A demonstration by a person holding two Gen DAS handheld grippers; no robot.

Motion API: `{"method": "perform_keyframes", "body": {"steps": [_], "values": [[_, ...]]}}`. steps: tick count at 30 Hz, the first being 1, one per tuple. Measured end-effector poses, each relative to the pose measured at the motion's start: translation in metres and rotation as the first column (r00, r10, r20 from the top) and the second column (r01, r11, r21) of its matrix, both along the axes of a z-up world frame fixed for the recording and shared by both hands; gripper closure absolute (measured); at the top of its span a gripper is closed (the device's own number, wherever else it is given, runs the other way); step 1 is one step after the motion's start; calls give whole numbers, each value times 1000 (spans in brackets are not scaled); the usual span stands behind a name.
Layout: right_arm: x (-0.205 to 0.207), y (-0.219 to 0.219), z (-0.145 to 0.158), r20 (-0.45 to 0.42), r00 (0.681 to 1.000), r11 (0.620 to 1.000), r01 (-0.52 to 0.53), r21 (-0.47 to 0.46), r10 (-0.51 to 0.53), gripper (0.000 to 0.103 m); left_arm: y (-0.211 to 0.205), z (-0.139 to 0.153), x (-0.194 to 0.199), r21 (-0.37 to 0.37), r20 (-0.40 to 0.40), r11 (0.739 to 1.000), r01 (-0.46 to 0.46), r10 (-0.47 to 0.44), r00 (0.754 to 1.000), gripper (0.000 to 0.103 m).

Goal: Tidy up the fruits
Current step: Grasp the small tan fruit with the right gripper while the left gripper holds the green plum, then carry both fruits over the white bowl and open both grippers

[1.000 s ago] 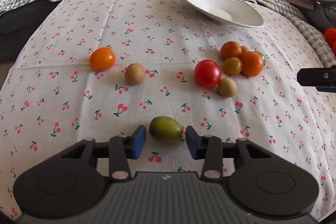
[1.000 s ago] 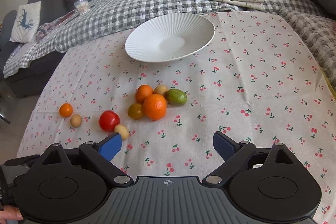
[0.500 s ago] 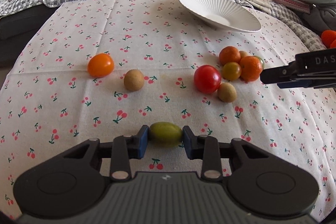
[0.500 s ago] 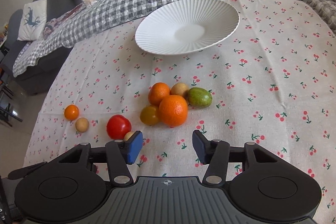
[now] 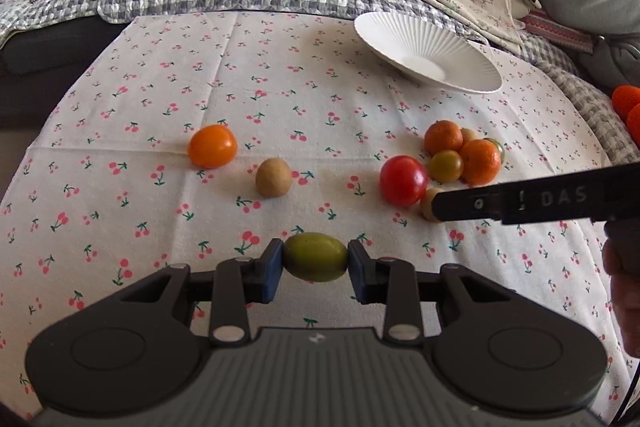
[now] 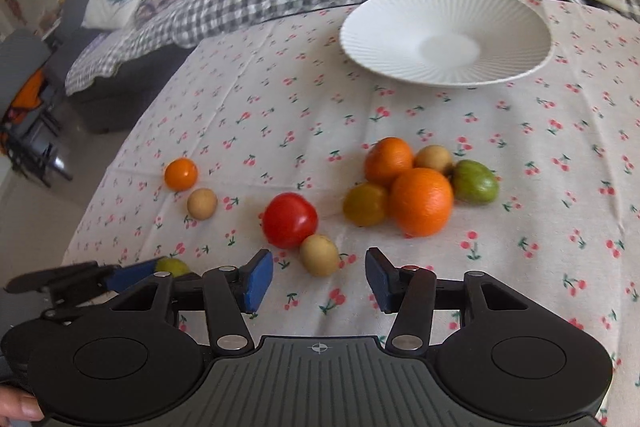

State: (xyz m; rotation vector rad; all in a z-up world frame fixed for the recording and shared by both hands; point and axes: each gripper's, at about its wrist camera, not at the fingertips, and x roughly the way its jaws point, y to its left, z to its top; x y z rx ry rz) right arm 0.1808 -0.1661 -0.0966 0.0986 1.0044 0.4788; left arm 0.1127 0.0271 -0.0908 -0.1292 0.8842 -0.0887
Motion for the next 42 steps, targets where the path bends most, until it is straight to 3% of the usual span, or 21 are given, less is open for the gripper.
{"method": "perform_keyframes", "body": {"steps": [3,10,18,28,39,42], "values": [[2,7,-5,-11,1000,1000,-20,-1,20,63,3,2,1,-6,10,1000,-9,9,1000,70],[4,21,-14,35,998,994,-41,-102,44,77,3,6,5,6,25,1000,-14,14,1000,70],[-2,15,-1,35,998,995,-44,-90,47,78,4,20,7,-50,26,998,-26,28,999,70],[2,-41,26,49,992,992,119,-32,-118,78,-16,46,36,-71,46,997,19,-15,999,70],[33,-90,57,150,958,969,246,0,-243,78,-58,65,98,11,147,996,92,-93,985,70],[50,-100,59,144,949,960,276,43,-280,78,-66,65,121,37,179,994,102,-107,978,70]]}}
